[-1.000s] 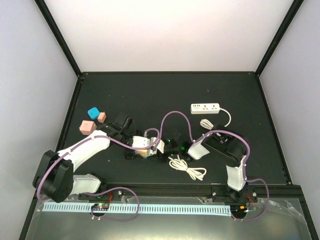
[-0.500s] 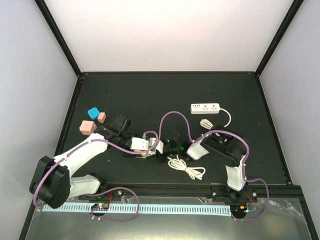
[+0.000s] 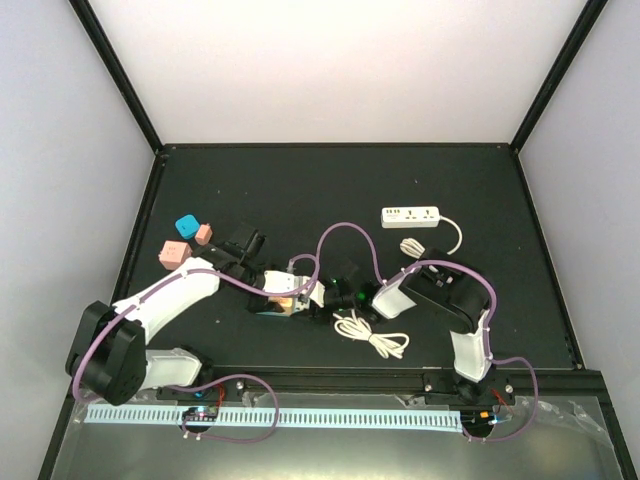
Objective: Pull the plug off the socket
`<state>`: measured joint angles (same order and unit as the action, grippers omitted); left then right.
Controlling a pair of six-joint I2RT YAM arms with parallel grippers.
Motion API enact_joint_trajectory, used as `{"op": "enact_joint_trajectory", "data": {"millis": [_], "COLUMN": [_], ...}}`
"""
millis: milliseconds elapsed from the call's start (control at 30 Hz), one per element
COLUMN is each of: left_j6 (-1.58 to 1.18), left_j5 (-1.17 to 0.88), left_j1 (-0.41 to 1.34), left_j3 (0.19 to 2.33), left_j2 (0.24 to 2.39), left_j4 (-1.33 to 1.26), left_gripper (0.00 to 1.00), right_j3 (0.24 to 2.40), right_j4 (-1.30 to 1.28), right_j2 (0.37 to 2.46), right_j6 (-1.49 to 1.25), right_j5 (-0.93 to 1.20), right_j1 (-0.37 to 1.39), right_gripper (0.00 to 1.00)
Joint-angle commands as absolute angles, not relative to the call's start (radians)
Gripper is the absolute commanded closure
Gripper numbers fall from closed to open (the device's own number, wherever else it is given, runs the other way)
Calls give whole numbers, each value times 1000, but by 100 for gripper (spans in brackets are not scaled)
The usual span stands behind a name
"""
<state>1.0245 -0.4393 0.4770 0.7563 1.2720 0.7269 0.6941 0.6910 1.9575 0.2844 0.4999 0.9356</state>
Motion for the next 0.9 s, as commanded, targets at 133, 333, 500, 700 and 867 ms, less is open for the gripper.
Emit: {"op": "enact_joint_trajectory", "data": {"millis": [133, 333, 500, 700, 867], "left_j6": [1100, 1090, 1081, 1062, 1061], "left_j5": [-535, -483, -435, -469, -458], "left_j1": [488, 488, 478, 402, 301], "left_j3": [725, 673, 717, 770, 845], "left_j2": [1146, 1063, 1117, 1096, 1119], "left_j4": [697, 637, 688, 734, 810], "left_gripper": [74, 74, 75, 75, 74], "right_j3": [719, 721, 716, 696, 692], "right_j4": [595, 592, 590, 585, 575], "right_j2": [2016, 2021, 2016, 1995, 1987], "right_j6": [299, 301, 306, 310, 305], "right_j5": [416, 421, 420, 427, 432], "right_j1": [930, 928, 927, 913, 895], "right_gripper": [99, 99, 99, 99, 94]}}
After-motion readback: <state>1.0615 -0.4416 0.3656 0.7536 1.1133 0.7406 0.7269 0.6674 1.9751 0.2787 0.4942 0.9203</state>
